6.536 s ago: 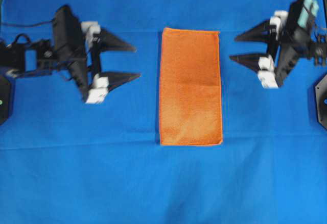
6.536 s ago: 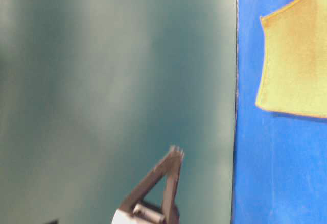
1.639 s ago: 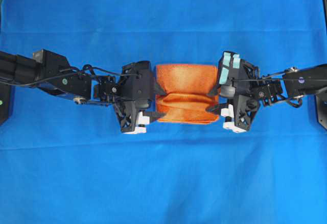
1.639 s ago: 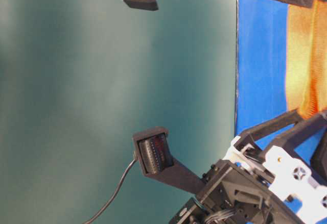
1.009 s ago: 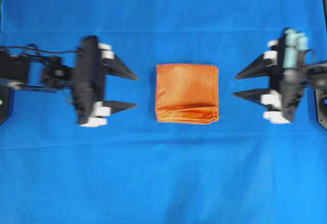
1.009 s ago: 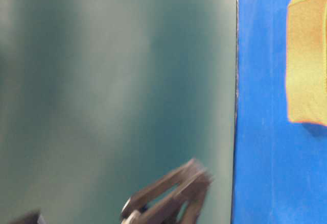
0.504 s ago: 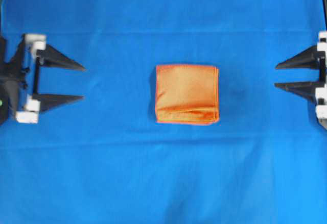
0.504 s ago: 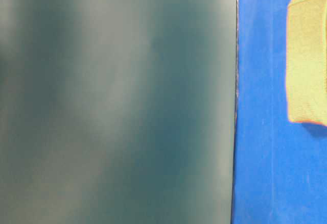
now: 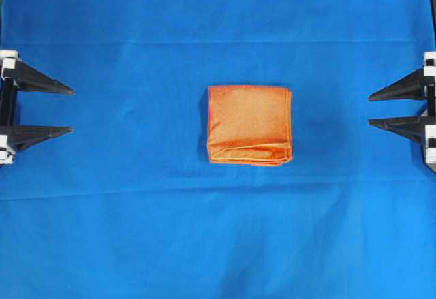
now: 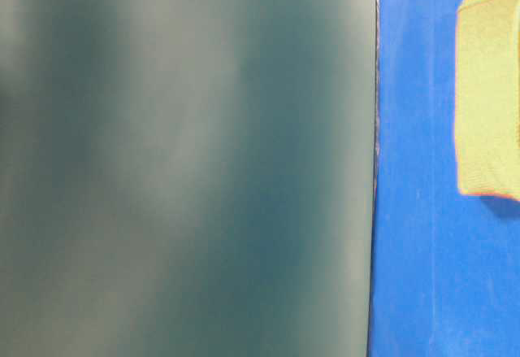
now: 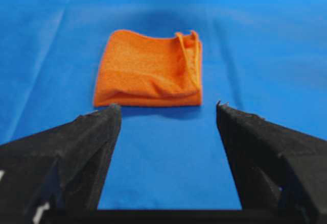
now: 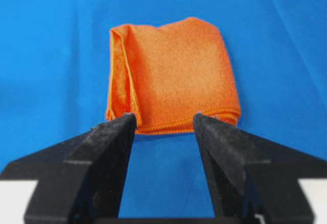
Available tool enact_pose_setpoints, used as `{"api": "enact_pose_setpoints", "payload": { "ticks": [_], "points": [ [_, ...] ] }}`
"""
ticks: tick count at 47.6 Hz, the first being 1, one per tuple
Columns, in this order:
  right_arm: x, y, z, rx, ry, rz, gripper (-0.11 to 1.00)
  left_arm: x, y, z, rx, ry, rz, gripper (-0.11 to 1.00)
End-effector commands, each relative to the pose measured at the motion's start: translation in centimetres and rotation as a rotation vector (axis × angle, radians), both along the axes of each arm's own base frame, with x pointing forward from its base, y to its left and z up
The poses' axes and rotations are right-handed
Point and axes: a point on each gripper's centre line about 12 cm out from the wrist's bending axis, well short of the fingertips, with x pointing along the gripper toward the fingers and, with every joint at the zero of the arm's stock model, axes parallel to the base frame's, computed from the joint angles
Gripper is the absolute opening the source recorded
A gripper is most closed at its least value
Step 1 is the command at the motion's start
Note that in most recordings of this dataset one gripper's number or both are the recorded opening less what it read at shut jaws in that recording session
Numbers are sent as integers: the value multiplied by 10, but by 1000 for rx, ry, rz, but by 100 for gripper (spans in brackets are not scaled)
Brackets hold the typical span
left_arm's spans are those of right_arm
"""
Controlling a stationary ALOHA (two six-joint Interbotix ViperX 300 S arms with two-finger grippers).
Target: Fold the orange towel.
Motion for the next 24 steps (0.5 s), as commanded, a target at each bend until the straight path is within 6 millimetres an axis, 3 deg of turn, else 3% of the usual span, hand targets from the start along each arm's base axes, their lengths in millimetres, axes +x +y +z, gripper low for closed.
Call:
{"api": "enact_pose_setpoints", "payload": {
  "ticks": [1, 24],
  "points": [
    [3, 0, 5, 1, -11, -1, 56, 1, 1, 3, -1, -8, 4, 70],
    [3, 0, 5, 1, -11, -2, 56, 1, 1, 1, 2, 2, 3, 70]
  ]
}}
